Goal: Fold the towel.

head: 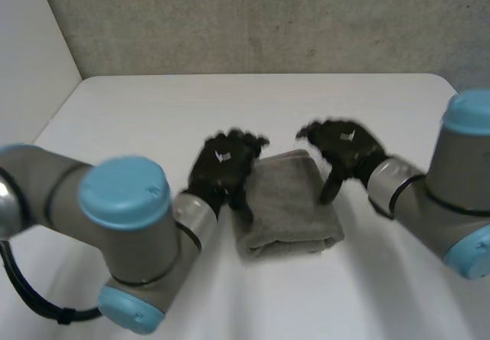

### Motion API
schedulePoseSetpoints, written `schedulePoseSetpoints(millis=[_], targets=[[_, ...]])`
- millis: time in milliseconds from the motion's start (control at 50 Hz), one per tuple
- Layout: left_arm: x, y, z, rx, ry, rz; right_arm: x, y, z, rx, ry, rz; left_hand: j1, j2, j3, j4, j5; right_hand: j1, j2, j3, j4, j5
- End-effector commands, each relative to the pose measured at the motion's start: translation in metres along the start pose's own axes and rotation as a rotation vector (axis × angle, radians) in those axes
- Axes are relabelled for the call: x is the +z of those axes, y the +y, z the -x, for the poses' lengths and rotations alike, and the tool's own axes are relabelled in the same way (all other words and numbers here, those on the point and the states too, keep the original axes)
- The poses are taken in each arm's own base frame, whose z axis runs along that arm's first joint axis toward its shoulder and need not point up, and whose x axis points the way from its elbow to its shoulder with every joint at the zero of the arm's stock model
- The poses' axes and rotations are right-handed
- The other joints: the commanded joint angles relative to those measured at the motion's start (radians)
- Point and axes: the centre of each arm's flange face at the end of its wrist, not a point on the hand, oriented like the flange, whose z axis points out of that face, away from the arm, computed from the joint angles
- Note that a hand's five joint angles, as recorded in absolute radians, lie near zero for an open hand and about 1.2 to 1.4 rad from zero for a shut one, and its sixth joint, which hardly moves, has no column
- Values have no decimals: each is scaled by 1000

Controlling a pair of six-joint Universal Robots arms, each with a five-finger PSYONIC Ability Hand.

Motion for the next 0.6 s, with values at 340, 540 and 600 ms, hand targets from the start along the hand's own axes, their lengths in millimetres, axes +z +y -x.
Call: schedulePoseSetpoints(millis=[340, 540, 600], targets=[[-44, -136, 87, -74, -391, -60, -49, -106, -41, 83, 342, -266, -96, -86, -77, -128, -221, -56, -76, -71, -81, -57], [-49, -144, 87, -101, -389, -84, -49, -101, -39, 83, 330, -248, -96, -86, -77, -128, -221, -56, -76, -71, -81, -57], [-50, -145, 86, -101, -387, -85, -47, -100, -38, 83, 325, -244, -96, -86, -77, -128, -221, -56, -76, -71, -81, -57]])
